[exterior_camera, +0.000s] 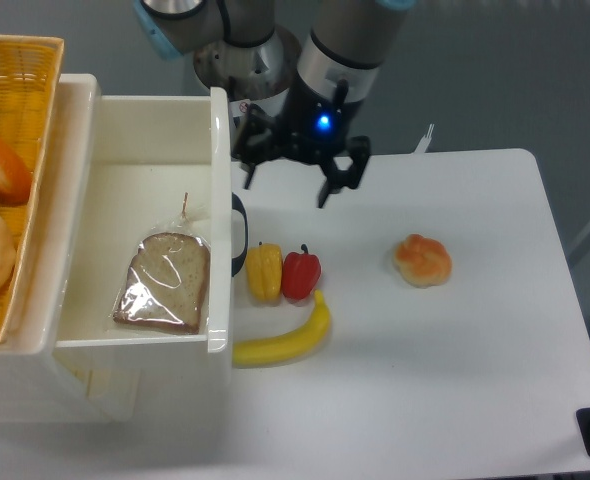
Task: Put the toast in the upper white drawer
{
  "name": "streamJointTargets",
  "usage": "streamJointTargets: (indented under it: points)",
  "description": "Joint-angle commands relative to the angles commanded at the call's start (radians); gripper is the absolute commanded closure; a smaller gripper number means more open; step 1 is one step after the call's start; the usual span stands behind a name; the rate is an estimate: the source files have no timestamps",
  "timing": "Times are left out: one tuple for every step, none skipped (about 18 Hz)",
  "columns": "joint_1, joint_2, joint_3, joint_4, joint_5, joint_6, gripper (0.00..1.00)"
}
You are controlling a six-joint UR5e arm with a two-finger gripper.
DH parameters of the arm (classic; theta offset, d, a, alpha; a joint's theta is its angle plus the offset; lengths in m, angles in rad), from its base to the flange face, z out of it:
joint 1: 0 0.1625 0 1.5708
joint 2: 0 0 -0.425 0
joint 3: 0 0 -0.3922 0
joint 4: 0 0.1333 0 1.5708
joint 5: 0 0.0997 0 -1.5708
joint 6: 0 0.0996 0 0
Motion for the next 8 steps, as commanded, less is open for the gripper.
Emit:
streamJointTargets:
  points:
    - [0.0, 0.0, 0.0, 0.0, 0.032, 0.04, 0.0]
    - [0.002, -0.002, 0.0, 0.003, 0.057, 0.092, 0.0]
    - [0.002, -0.002, 0.0, 0.009, 0.078, 0.136, 0.0]
    - [0.006, -0.005, -0.002, 0.012, 0.1, 0.169, 0.0]
    - [0.008, -0.015, -0.002, 0.014, 0.117, 0.181, 0.0]
    - [0.014, -0.021, -0.002, 0.021, 0.123, 0.183, 0.0]
    - [0.021, -0.023, -0.002, 0.034, 0.123, 0.184, 0.0]
    - [0.023, -0.026, -0.005, 0.041, 0.123, 0.184, 0.0]
